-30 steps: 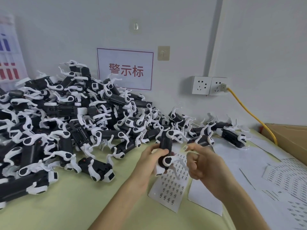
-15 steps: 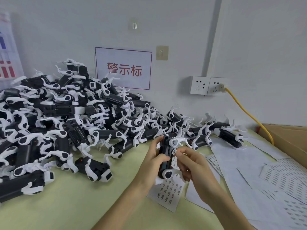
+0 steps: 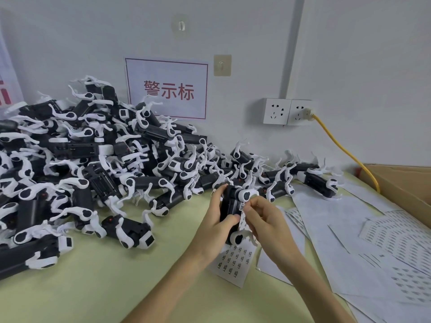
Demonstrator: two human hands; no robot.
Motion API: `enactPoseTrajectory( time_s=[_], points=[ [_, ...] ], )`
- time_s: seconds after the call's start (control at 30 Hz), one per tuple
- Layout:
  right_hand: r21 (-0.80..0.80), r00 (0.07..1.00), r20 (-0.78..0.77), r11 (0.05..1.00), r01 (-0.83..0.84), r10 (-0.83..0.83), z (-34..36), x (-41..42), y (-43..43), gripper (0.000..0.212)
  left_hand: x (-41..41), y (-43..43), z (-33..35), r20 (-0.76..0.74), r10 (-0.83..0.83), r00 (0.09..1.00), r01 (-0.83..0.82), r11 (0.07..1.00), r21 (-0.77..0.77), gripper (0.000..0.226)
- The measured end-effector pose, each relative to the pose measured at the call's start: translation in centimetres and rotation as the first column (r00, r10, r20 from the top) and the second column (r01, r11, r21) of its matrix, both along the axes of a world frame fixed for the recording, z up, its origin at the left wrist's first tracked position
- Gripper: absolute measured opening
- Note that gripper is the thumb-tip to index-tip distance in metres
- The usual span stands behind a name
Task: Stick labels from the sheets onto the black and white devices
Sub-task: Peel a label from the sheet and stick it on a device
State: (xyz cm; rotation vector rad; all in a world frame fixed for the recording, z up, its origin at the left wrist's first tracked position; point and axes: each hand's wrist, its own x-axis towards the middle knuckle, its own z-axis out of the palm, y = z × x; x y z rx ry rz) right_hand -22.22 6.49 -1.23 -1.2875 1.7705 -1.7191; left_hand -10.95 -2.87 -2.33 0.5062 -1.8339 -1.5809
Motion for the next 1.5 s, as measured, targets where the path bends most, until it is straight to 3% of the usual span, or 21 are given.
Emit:
enactPoseTrajectory(
  time_s=[0.9,1.5],
  points=[
    [0.025,0.996,-0.054,0.998,0.065,-0.064,-0.2,-0.5,-0.1,0.024,0.1,0.5,-0.4,-0.003,0.038,0.999,-0.037,0.971,-0.238,0.063],
    [0.026,0.998,0.011,0.998,0.06,-0.06,-0.3,-0.4,-0.1,0.026,0.3,1.0,-0.3,-0.014,0.052,0.999,-0.054,0.959,-0.279,0.065]
  ],
)
